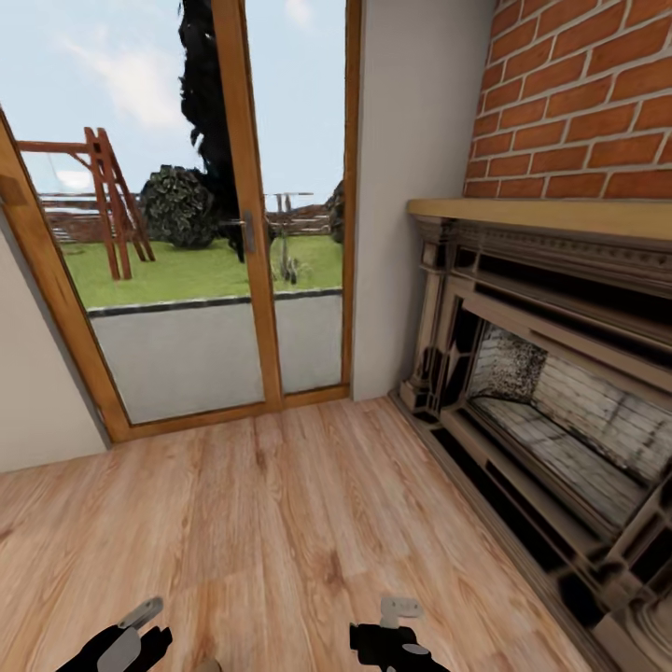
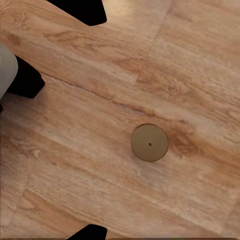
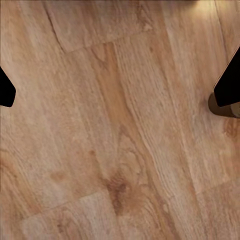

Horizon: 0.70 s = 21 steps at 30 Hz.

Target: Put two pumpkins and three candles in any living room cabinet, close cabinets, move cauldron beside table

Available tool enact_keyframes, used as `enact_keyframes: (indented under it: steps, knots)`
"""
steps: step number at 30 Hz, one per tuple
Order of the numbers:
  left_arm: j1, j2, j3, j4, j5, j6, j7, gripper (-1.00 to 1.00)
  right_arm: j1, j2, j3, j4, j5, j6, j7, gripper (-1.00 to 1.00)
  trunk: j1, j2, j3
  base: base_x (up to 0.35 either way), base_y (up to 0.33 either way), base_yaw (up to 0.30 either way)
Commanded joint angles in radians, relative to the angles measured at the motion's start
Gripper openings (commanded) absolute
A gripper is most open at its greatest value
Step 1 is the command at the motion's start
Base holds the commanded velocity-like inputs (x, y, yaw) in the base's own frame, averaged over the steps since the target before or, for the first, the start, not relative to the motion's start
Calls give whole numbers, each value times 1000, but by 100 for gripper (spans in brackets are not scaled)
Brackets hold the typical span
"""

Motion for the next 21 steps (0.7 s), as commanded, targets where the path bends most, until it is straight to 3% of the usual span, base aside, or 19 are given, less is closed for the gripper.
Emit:
enact_keyframes:
  steps: [1, 12, 21]
  knots:
    - [0, 1, -3, -3, 6, 5, 6, 100, -1, 0, 8, -1, -9, -2, -6, 100, 1, -1, -1, 312, 111, 0]
    - [0, 0, -3, -3, 6, 5, 6, 100, -1, 0, 8, -1, -9, -2, -6, 100, 1, -1, 1, 317, 123, -20]
    - [0, 0, -11, -3, 6, 4, 6, 100, -1, 0, 8, -1, -9, -2, -6, 100, 1, -1, 3, 220, -79, -38]
